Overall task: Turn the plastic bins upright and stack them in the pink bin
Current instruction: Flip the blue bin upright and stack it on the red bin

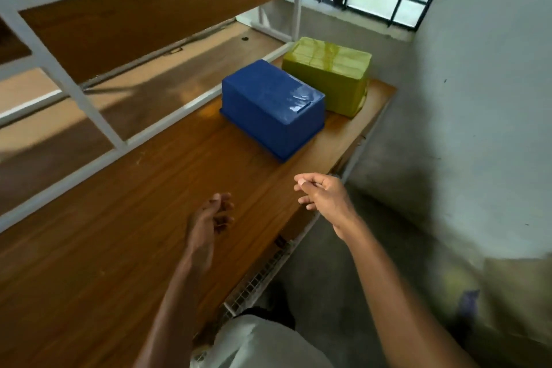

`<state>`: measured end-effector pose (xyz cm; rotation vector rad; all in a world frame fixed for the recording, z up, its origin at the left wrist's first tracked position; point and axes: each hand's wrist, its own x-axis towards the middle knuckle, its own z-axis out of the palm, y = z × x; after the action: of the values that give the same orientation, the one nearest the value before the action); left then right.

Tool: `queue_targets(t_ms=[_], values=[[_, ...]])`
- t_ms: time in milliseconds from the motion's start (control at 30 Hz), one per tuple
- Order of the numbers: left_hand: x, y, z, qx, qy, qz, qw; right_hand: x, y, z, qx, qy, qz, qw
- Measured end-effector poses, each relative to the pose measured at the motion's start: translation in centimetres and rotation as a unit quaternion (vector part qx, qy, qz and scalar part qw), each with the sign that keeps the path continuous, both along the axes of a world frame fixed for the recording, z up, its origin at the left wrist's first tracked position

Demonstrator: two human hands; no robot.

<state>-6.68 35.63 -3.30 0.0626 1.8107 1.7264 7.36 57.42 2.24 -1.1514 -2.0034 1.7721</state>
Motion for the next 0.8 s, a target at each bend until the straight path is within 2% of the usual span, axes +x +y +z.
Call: queue_targets(t_ms=[200,567,700,800], values=[[-4.2,11.4,1.8,0.004,0.016,0.005,1.000,-5.4,9.4,0.4,0.006,-0.038,0.032,0.999],[-10.7,22.9,2.8,-0.032,0.067,0.081,0.994,-15.6,23.7,0.6,0.081,0.028,0.040,0.996],[-11.9,26.9,3.2,-0.041,0.057,0.142,0.987,-18.7,27.9,0.4,0.150,0.048,0.054,0.986],[-12.3,29.7,3.0,-0.052,0.039,0.173,0.983,-20.9,30.4,-0.9,0.165,0.042,0.105,0.980]])
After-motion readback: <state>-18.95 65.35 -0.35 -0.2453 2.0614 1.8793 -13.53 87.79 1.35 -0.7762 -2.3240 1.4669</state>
